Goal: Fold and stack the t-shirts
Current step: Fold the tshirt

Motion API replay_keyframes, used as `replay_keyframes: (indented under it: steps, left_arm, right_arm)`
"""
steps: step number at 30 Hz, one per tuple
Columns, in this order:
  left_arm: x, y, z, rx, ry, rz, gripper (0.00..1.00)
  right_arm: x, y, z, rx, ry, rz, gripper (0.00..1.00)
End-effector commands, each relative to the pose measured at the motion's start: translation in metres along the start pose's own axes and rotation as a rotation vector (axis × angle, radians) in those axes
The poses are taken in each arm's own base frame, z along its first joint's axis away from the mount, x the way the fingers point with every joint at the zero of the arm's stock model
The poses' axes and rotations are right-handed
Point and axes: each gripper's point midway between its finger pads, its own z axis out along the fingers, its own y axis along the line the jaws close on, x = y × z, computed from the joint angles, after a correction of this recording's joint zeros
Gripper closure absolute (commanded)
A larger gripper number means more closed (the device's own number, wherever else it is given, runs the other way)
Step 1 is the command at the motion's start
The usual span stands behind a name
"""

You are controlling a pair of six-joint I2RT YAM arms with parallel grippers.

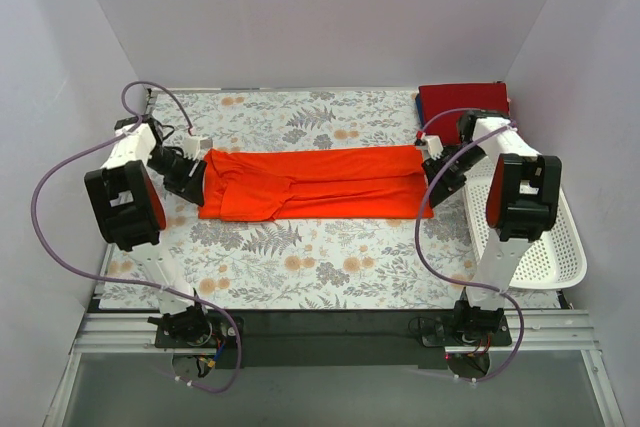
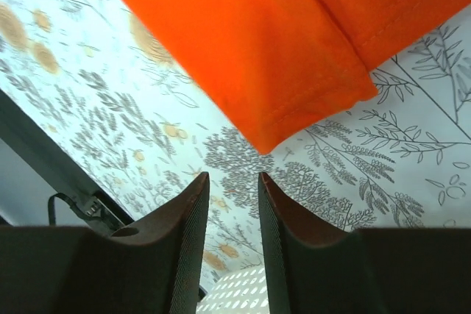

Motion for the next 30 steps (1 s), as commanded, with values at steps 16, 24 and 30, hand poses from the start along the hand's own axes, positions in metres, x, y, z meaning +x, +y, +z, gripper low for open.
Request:
replay_keyframes:
  steps: [16, 24, 30]
  left_arm:
    - [-0.018, -0.054, 0.034, 0.062, -0.115, -0.122, 0.52]
    - [-0.008, -0.055, 0.056, 0.064, -0.056, -0.124, 0.52]
    - [-0.011, -0.053, 0.060, 0.068, -0.061, -0.133, 0.54]
  right_arm:
    - [-0.052, 0.064, -0.008, -0.072, -0.107, -0.160, 0.51]
    - [-0.052, 0.056, -0.005, -0.050, -0.090, -0.159, 0.50]
    - [-0.053, 0.056, -0.005, -0.050, -0.092, -0.161, 0.50]
